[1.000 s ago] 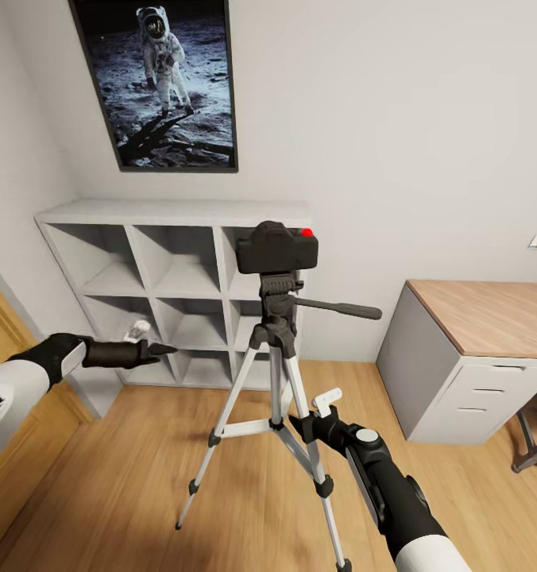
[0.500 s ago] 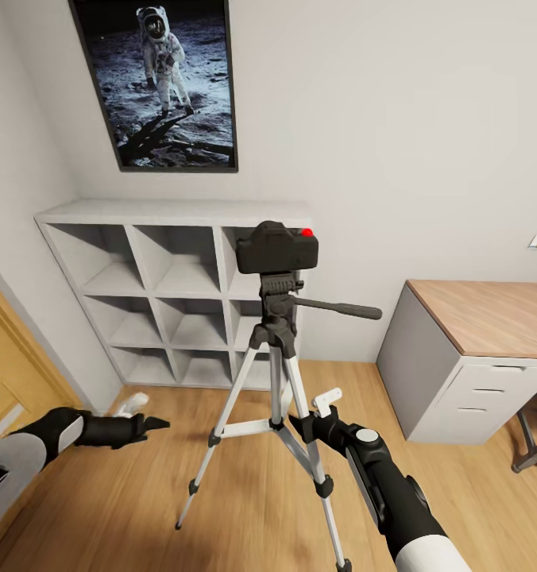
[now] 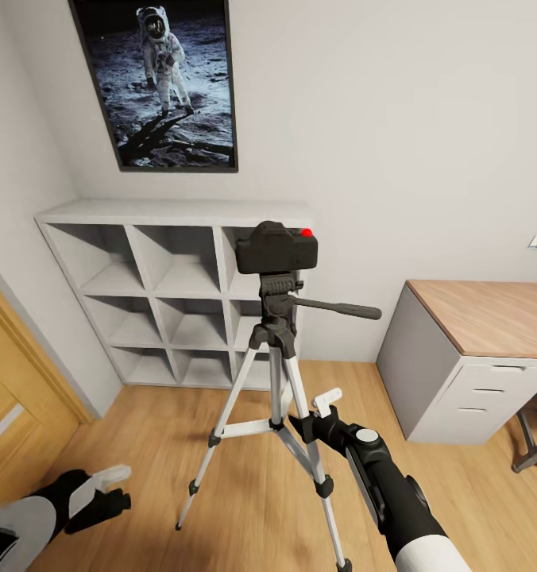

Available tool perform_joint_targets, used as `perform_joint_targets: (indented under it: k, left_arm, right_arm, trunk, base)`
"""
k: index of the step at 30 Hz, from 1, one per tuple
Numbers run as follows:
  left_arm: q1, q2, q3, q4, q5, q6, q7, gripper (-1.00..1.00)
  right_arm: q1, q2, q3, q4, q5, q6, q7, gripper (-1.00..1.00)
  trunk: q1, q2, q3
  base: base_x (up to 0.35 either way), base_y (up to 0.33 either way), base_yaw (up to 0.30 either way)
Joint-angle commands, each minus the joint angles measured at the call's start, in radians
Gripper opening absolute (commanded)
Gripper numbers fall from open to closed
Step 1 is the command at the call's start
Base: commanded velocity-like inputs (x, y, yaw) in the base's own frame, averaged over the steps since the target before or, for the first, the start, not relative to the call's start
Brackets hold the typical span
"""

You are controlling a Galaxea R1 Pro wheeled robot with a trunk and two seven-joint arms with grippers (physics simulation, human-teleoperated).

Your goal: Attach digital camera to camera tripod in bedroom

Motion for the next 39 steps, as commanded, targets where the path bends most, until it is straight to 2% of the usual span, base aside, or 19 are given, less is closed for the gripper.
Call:
perform_joint_targets:
  k: [1, 3, 6, 8, 11, 13, 15, 18, 22, 23, 33, 39]
  left_arm:
    - [0.017, -0.016, -0.009, 0.0, 0.02, -0.037, 0.036, 1.0]
    - [0.045, -0.036, -0.009, 0.001, 0.035, -0.092, 0.111, 1.0]
    - [0.085, -0.056, -0.008, 0.001, 0.05, -0.125, 0.175, 1.0]
    - [0.109, -0.064, -0.008, 0.0, 0.061, -0.133, 0.187, 1.0]
    - [0.157, -0.086, -0.008, 0.0, 0.099, -0.157, 0.198, 1.0]
    - [0.192, -0.112, -0.008, 0.0, 0.145, -0.212, 0.203, 1.0]
    - [0.21, -0.128, -0.008, 0.0, 0.167, -0.259, 0.21, 1.0]
    - [0.23, -0.139, -0.008, 0.0, 0.18, -0.299, 0.215, 1.0]
    - [0.24, -0.145, -0.009, 0.001, 0.187, -0.312, 0.215, 1.0]
    - [0.241, -0.146, -0.008, 0.001, 0.187, -0.312, 0.215, 1.0]
    - [0.253, -0.16, -0.009, 0.001, 0.19, -0.304, 0.218, 1.0]
    - [0.253, -0.174, -0.008, 0.001, 0.19, -0.305, 0.22, 1.0]
  right_arm:
    - [0.0, 0.0, -0.002, 0.029, 0.025, 0.006, 0.006, -1.0]
    - [0.0, 0.0, -0.002, 0.029, 0.025, 0.006, 0.006, -1.0]
    - [0.0, -0.001, -0.002, 0.029, 0.025, 0.007, 0.007, -1.0]
    - [0.0, -0.001, -0.002, 0.029, 0.025, 0.007, 0.007, -1.0]
    - [0.0, -0.001, -0.002, 0.029, 0.025, 0.007, 0.007, -1.0]
    - [0.0, -0.001, -0.002, 0.029, 0.025, 0.007, 0.007, -1.0]
    - [0.0, 0.0, -0.002, 0.029, 0.025, 0.005, 0.007, -1.0]
    - [0.0, -0.001, -0.002, 0.029, 0.023, 0.0, 0.007, -1.0]
    - [0.0, -0.001, -0.002, 0.029, 0.022, 0.0, 0.008, -1.0]
    - [0.0, -0.002, -0.002, 0.029, 0.022, 0.001, 0.009, 1.0]
    - [0.0, -0.003, -0.002, 0.029, 0.023, 0.006, 0.008, 1.0]
    - [0.0, -0.003, -0.002, 0.029, 0.023, 0.006, 0.006, 1.0]
  trunk:
    - [0.001, -0.002, -0.002]
    - [0.001, -0.002, -0.002]
    - [0.001, -0.002, -0.002]
    - [0.001, -0.002, -0.002]
    - [0.001, -0.002, -0.002]
    - [0.001, -0.002, -0.002]
    - [0.001, -0.002, -0.002]
    - [0.001, -0.002, -0.002]
    - [0.001, -0.002, -0.002]
    - [0.001, -0.002, -0.002]
    - [0.001, -0.002, -0.002]
    - [0.001, -0.002, -0.002]
  base:
    - [0.0, 0.0, 0.0]
    - [0.0, 0.0, 0.0]
    - [0.0, 0.0, 0.0]
    - [0.0, 0.0, 0.0]
    - [0.0, 0.0, 0.0]
    - [0.0, 0.0, 0.0]
    - [0.0, 0.0, 0.0]
    - [0.0, 0.0, 0.0]
    - [0.0, 0.0, 0.0]
    - [0.0, 0.0, 0.0]
    - [-0.007, 0.0, 0.0]
    - [-0.241, 0.0, 0.0]
